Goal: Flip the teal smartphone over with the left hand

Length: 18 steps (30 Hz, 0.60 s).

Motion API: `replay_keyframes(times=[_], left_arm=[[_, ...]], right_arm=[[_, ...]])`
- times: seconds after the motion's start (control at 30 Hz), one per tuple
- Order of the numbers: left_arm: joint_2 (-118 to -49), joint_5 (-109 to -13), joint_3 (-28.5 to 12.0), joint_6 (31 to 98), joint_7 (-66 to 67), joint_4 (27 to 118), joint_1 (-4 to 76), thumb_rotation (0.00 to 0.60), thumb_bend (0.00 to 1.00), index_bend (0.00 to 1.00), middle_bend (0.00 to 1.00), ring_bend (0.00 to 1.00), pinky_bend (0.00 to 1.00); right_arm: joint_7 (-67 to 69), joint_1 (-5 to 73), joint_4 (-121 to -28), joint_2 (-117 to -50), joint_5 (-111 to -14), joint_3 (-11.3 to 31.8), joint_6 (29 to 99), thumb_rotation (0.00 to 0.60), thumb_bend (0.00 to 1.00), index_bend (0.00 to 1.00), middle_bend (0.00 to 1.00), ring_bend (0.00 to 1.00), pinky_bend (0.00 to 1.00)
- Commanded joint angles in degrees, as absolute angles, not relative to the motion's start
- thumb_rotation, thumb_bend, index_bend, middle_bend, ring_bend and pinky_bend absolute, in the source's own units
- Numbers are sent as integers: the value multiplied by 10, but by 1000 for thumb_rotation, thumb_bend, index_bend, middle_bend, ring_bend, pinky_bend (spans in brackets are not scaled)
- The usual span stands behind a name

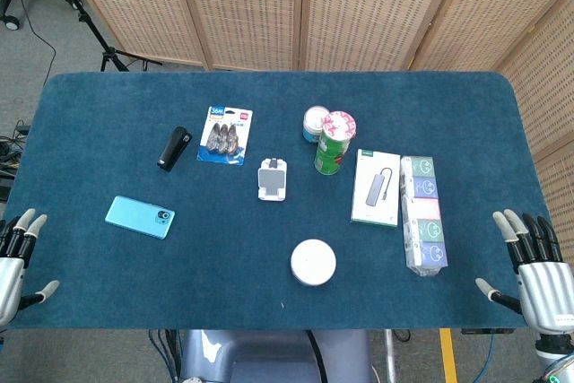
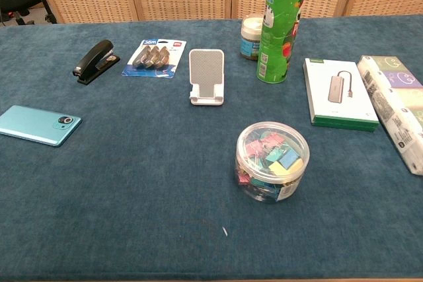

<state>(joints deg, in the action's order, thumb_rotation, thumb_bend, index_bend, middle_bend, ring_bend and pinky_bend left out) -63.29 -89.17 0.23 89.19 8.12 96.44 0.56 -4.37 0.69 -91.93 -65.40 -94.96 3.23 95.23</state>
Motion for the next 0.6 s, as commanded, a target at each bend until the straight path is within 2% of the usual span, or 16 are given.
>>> replay_keyframes(times=[0.03, 0.33, 0.4, 0.53, 0.6], left_arm=[[-632, -891, 2, 891, 81, 965, 5, 600, 21, 0, 0, 0, 3], [-634, -893, 2, 896, 80, 962, 3, 600, 44, 0, 0, 0, 3], [-638, -889, -2, 895, 83, 958, 5, 600, 111, 0, 0, 0, 3], [-659, -864, -18, 873, 99, 933, 20, 600, 335, 0, 0, 0, 3], [-676, -841, -28, 843, 101, 913, 36, 600, 387, 0, 0, 0, 3]], right_arm=[[-43, 7, -920, -654, -949, 32, 952, 600, 0, 0, 0, 0, 0], [-42, 5, -920, -653, -953, 30, 955, 600, 0, 0, 0, 0, 0], [-42, 6, -921, -653, -951, 31, 953, 600, 0, 0, 0, 0, 0], [-39, 6, -924, -652, -948, 31, 950, 600, 0, 0, 0, 0, 0], [-37, 6, -925, -650, -947, 32, 950, 600, 0, 0, 0, 0, 0]])
